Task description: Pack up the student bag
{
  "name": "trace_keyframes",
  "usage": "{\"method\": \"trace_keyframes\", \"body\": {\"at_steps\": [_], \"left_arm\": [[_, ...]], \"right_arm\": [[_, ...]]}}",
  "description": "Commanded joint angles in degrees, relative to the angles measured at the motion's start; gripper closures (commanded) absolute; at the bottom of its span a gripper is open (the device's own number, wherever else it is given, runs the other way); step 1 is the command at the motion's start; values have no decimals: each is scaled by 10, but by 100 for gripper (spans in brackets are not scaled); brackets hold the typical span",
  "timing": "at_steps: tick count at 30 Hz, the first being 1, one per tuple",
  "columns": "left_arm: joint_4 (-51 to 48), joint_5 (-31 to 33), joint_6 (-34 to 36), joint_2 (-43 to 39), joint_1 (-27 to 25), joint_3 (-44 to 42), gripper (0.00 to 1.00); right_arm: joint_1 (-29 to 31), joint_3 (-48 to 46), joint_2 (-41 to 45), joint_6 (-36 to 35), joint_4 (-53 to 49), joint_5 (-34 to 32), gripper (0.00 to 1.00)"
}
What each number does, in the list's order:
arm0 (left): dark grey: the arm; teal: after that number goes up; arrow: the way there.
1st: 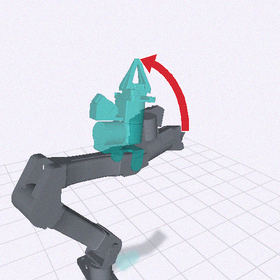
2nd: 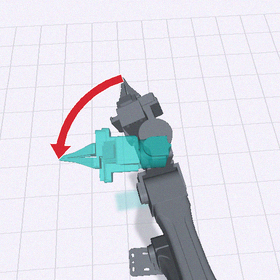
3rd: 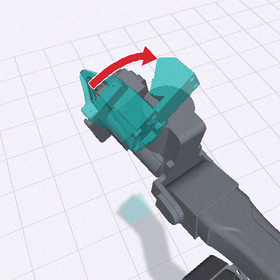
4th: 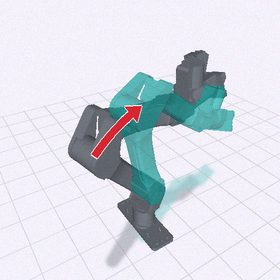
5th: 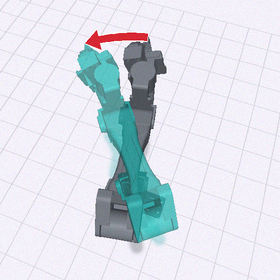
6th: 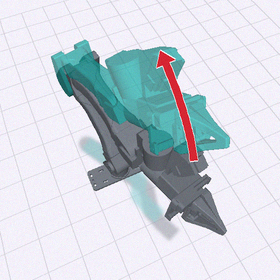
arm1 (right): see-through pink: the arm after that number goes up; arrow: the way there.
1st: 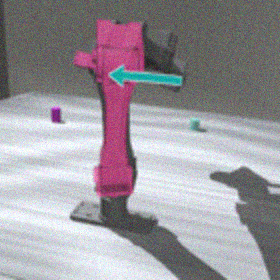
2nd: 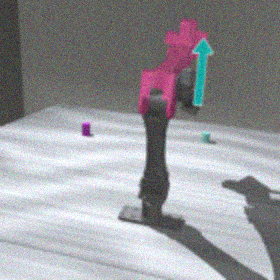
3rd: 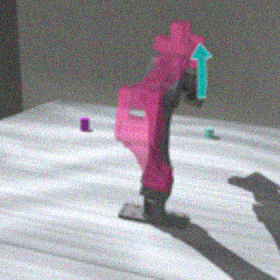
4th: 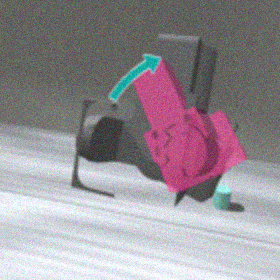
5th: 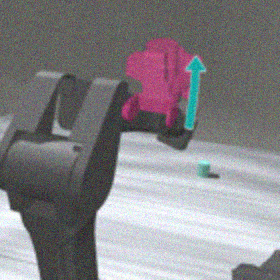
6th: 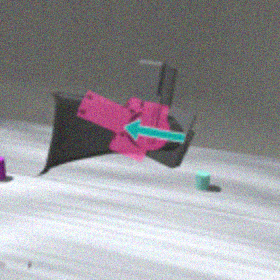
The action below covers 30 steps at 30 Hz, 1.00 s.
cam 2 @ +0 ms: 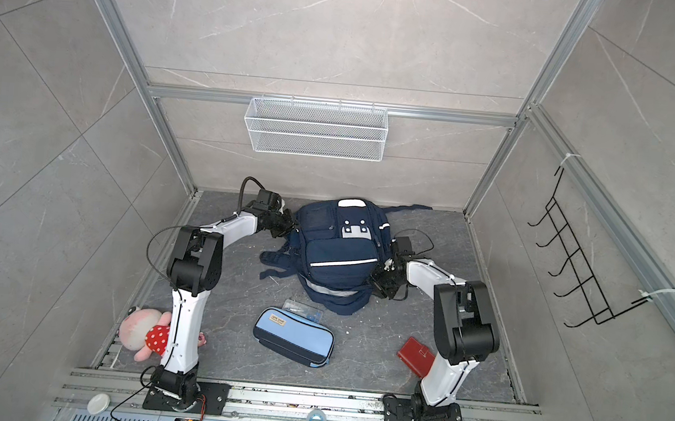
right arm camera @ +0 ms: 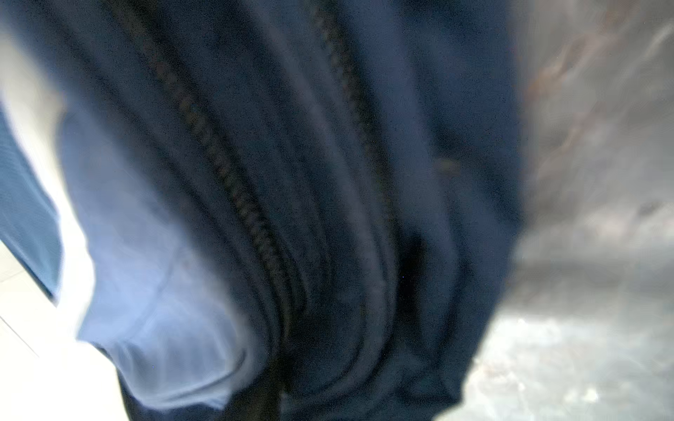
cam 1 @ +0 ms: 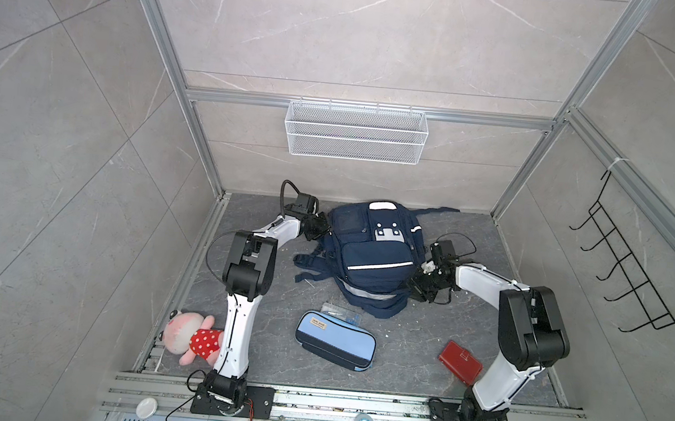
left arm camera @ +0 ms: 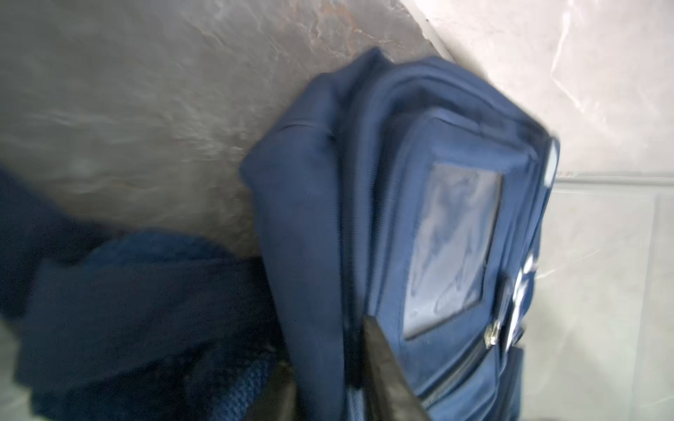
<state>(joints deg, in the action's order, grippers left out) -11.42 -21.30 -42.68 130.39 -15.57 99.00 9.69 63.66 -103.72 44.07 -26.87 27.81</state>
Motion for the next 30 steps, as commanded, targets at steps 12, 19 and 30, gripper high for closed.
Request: {"method": "trace_keyframes", "body": {"at_steps": [12,19,30], "left_arm": [[-25,8,-9,-175,-12,-200,73],[-106,45,-14,-222,-44,-201,40],[-253,84,-14,-305,-65,-176,21]], "right_arm": [[-58,373,-233,-127,-66,-71,80],[-51,507,-255,-194,-85,-90,30],[-46,263,-38,-168,-30,-51,12]]}}
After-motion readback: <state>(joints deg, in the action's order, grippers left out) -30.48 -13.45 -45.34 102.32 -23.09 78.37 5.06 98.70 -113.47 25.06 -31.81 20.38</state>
